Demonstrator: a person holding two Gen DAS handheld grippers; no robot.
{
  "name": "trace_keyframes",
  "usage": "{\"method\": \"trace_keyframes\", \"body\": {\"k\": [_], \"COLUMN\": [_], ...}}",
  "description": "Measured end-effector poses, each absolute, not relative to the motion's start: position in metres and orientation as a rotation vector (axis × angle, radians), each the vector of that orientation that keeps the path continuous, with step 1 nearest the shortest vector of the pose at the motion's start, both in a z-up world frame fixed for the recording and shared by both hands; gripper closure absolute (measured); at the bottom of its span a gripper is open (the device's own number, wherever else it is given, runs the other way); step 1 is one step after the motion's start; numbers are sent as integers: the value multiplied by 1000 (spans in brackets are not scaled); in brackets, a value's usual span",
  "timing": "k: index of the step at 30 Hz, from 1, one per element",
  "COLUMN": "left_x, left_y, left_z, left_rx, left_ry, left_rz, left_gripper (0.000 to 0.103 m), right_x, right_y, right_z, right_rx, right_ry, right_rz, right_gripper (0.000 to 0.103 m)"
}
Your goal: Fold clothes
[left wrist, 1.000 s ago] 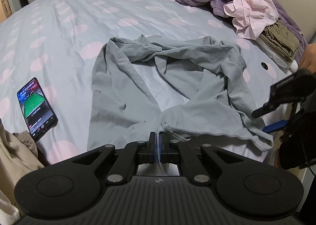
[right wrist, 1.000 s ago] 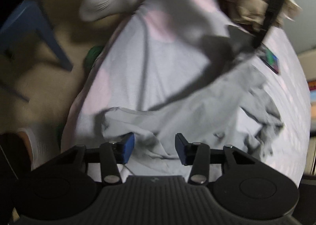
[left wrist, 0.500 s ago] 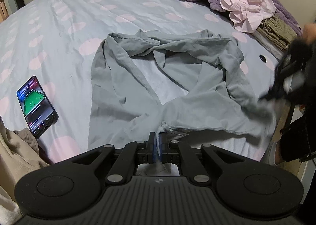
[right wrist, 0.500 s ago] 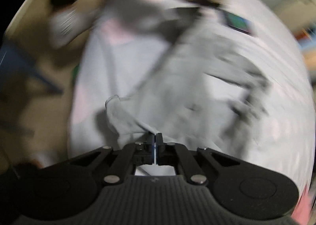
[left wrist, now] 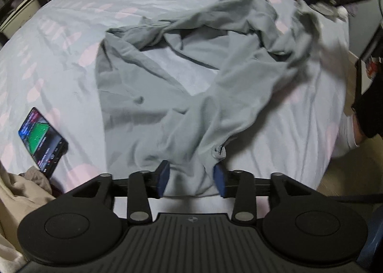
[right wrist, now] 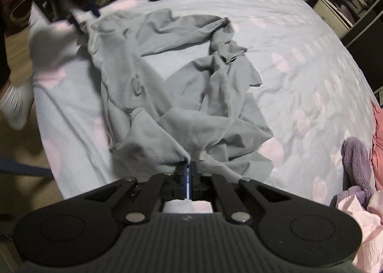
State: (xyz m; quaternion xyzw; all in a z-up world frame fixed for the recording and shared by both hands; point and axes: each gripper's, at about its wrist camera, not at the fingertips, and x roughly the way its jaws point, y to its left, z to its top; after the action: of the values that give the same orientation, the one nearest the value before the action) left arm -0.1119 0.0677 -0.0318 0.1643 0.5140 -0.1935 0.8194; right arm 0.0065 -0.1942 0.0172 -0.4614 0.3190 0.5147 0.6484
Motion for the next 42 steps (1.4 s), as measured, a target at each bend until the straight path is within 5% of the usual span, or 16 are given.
{"method": "trace_keyframes", "body": {"k": [7,8,9,10,21,23,24,25,35,42], "left_x": [-122,-121,-120,-118,-97,-97,-98,-98,-100,-100], "left_y": [42,41,40,40,62,63,62,62,63,62], "left_z": [-51,-54,-57,-58,-14,-14,-14,-15,-17,-20], "left_rx": [434,441,445,430,261,258,259,261,259,257], "left_ry": [1091,1089,1087,1092,1011,1013,1016,1018,1029,1046], "left_rz": [-490,-487,-483,-474,-366,-365,-366,-369,-379,-383], "left_gripper": [63,68,95,101,101,101,101,101,101,101], "right_x": [19,18,17,16,-14,-25,-31,-41,-125,-155], "right_y": [-203,-204,-205,-205,-205,-205,-206,-207,-201,-193], "right_z": [15,14,12,11,-20,-26,-27,-28,-37,-59], "right_rx": [-968,-968,-968,-968,-1084,-1138,-1168,-1208,-1548,-1692], "right_ry": [780,784,789,793,829,807,781,724,336,258], "right_rz": [1124,1130,1136,1141,1303,1340,1361,1386,1614,1724], "right_gripper": [101,101,101,101,96,80,53,40,41,42]}}
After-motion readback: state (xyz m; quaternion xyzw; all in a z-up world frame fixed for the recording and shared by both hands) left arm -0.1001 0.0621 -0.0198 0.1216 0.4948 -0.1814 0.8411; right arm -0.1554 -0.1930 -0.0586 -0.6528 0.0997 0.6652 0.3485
